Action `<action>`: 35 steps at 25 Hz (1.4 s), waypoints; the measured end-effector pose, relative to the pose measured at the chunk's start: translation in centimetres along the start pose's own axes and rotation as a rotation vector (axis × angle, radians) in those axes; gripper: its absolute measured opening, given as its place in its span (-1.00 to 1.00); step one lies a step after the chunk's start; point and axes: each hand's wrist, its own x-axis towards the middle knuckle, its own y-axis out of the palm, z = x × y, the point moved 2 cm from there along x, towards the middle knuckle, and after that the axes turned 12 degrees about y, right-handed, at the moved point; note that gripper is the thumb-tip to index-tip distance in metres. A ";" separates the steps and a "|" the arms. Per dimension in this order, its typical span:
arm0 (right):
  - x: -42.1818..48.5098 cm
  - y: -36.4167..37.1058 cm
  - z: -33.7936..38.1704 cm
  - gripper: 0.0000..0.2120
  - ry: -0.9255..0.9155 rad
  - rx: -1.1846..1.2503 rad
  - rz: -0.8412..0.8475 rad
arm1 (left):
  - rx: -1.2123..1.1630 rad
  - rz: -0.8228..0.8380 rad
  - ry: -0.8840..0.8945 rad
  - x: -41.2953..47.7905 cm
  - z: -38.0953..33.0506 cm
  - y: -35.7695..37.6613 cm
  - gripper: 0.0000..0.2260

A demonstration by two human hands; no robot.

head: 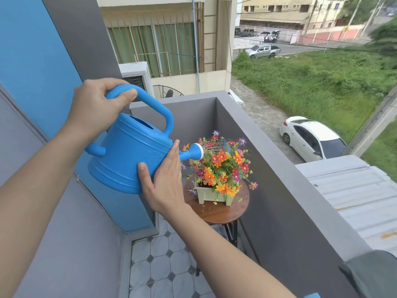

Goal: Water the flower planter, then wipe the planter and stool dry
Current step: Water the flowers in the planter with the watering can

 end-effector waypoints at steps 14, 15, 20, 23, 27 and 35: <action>-1.4 -0.8 0.2 0.02 0.073 0.051 -0.010 | -0.127 0.121 -0.041 0.7 -0.9 1.3 -0.85; -1.0 -1.2 0.3 0.02 0.063 0.045 -0.021 | -0.146 0.100 -0.045 0.8 -1.0 1.4 -0.85; 1.4 -2.4 1.0 -0.06 0.022 0.049 -0.010 | -0.133 -0.051 -0.072 1.5 -0.4 1.0 -0.79; 2.2 -2.6 1.4 -0.11 0.011 0.034 0.055 | -0.096 -0.110 -0.106 1.5 0.2 0.5 -0.77; 1.9 -2.0 1.6 -0.14 0.035 0.054 0.137 | -0.010 -0.076 -0.116 1.0 -0.2 0.0 -0.88; -0.3 -0.2 0.8 -0.05 0.083 0.145 0.101 | -0.125 0.053 -0.146 0.7 -0.1 0.3 -0.90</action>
